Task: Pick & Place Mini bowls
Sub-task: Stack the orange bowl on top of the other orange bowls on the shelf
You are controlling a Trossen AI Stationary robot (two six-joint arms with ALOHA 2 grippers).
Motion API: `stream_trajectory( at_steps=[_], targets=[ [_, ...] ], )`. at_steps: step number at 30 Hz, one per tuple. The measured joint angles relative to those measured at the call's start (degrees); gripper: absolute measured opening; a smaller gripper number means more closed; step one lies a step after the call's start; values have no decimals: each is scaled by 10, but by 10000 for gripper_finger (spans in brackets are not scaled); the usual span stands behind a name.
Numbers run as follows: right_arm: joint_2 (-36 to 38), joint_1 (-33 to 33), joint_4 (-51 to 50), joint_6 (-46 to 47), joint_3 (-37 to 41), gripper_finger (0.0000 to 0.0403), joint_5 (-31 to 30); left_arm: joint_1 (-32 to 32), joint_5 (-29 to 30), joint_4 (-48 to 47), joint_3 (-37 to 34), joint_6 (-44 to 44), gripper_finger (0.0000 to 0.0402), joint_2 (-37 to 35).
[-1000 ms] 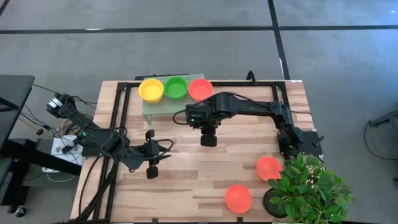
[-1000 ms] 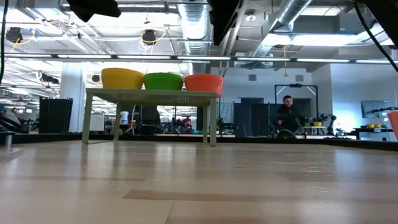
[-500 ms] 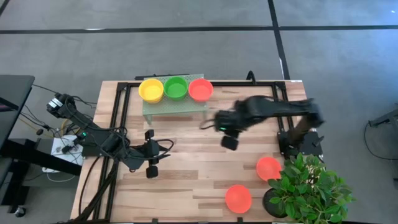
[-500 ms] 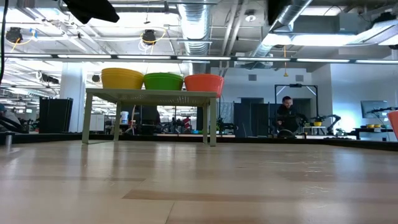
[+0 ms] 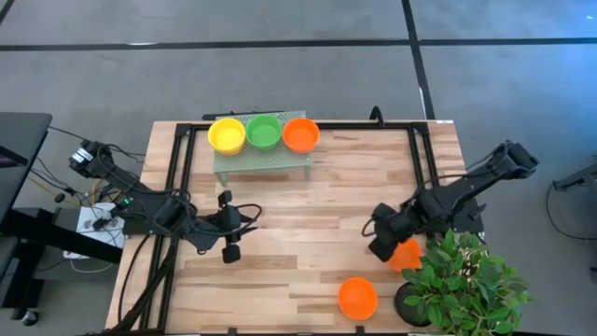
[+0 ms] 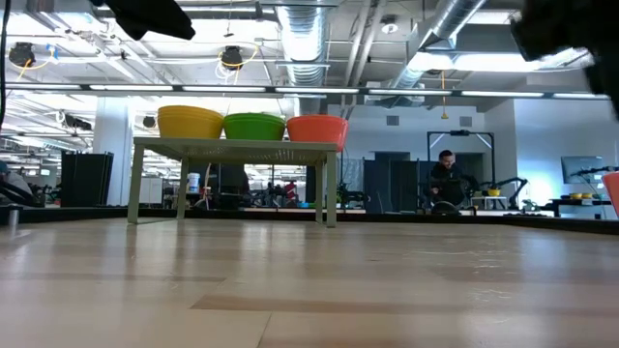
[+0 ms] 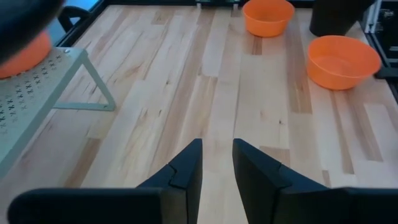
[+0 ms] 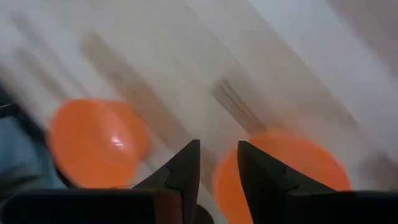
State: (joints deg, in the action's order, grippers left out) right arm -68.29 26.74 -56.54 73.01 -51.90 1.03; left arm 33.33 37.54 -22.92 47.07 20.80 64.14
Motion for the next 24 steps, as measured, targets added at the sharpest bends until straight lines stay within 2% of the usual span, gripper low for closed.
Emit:
stream_trajectory(
  at_steps=[3, 5, 10, 14, 24],
  targets=[
    [2, 1, -4, 86, 28, 103, 17, -10, 0, 0, 0, 0, 90, 0],
    [1, -2, -4, 93, 39, 103, 25, -16, 0, 0, 0, 0, 90, 0],
    [1, -6, -21, -67, 44, 103, 6, -29, 0, -1, 0, -3, 90, 0],
    [1, 4, -62, -161, 44, 103, -6, -33, 0, -2, 0, -40, 90, 0],
    [-19, 49, -120, -179, 44, 103, -9, -33, 0, -2, 0, -43, 90, 0]
  ],
)
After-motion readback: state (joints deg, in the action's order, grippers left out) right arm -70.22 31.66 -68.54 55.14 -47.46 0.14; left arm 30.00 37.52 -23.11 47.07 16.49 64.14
